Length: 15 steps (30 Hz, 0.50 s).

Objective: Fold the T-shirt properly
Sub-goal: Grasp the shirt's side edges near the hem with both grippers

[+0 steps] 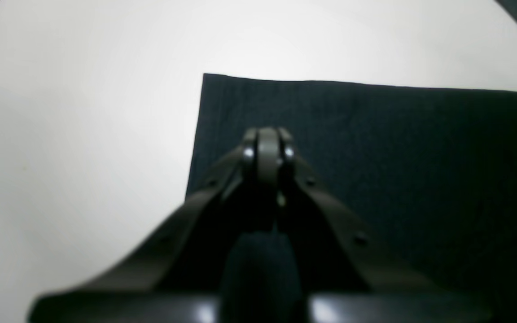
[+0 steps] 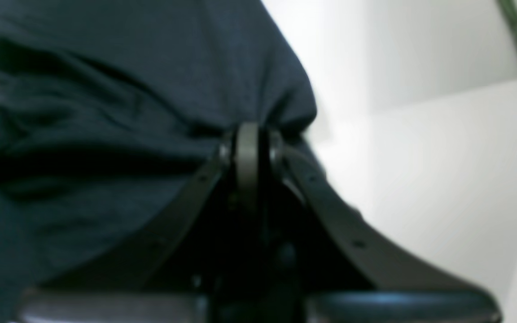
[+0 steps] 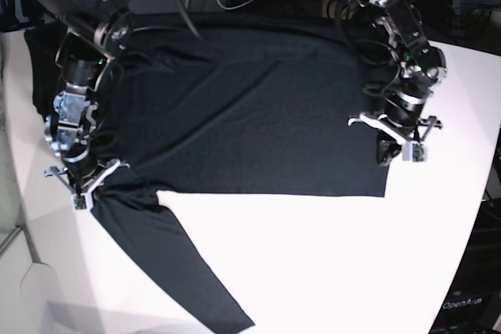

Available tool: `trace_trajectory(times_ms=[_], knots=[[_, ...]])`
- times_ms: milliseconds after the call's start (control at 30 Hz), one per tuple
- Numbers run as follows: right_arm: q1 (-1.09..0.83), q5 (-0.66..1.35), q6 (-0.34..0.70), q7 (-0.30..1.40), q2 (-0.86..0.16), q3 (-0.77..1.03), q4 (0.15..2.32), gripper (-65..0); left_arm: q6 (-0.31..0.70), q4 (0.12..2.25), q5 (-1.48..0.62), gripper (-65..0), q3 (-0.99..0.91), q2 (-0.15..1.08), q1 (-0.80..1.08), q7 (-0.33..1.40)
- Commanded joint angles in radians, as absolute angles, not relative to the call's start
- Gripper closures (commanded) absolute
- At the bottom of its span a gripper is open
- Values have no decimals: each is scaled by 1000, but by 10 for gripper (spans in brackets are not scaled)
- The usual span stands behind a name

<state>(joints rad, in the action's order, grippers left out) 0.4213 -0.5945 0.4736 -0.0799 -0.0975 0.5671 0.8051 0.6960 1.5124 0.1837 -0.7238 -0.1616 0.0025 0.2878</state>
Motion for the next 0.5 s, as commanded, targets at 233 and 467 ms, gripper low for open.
trace_trajectory(times_ms=[233, 467], knots=[[384, -575, 469, -114, -42, 567, 992, -11, 698, 1527, 165, -3, -719, -157, -13, 259], [320, -575, 469, -114, -1, 567, 1152, -11, 698, 1527, 165, -3, -720, -157, -13, 259]])
